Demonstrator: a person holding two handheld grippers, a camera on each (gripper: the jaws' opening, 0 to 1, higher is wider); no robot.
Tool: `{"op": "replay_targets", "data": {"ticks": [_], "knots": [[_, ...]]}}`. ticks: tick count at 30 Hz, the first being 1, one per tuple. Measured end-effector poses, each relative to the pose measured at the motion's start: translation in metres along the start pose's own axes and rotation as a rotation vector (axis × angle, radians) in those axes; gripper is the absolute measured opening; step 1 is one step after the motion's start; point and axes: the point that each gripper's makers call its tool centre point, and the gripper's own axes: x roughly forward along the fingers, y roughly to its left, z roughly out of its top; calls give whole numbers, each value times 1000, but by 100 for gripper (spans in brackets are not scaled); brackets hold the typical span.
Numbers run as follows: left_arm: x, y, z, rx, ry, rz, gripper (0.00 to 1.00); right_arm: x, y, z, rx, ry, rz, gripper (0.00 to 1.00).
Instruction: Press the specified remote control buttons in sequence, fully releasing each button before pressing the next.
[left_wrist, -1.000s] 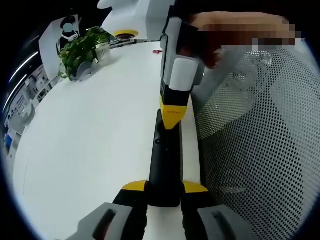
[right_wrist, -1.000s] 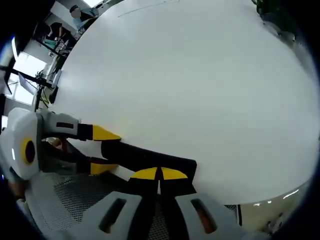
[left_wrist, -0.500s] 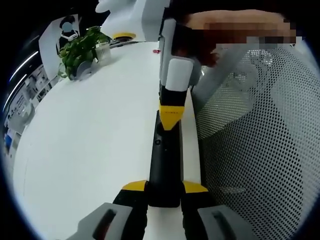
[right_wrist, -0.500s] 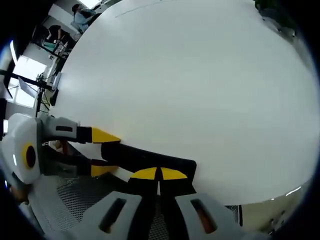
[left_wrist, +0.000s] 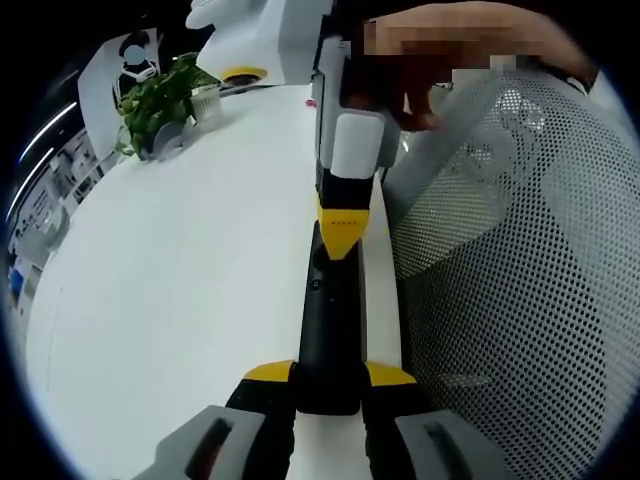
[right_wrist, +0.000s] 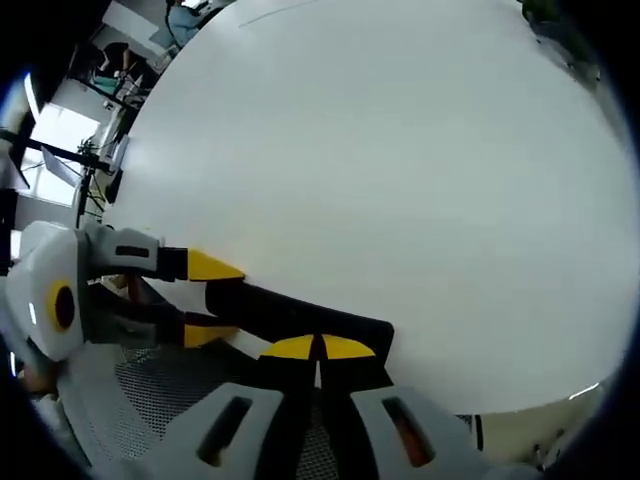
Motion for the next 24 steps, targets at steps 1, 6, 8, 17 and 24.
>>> {"op": "replay_targets", "data": {"ticks": [1, 6, 8, 17, 24], "knots": [[0, 0, 0, 0, 0, 0, 25, 0, 1, 0, -1, 2, -2, 0], [0, 0, 0, 1, 1, 0, 25, 1, 1, 0, -8, 9, -17, 0], [0, 0, 0, 2, 1, -1, 25, 1, 0, 0, -6, 9, -22, 0], [0, 0, 0, 7, 0, -3, 25, 0, 0, 0, 6, 9, -25, 0], [0, 0, 0, 9, -4, -6, 25, 0, 4, 3, -34, 46, -37, 0]]}}
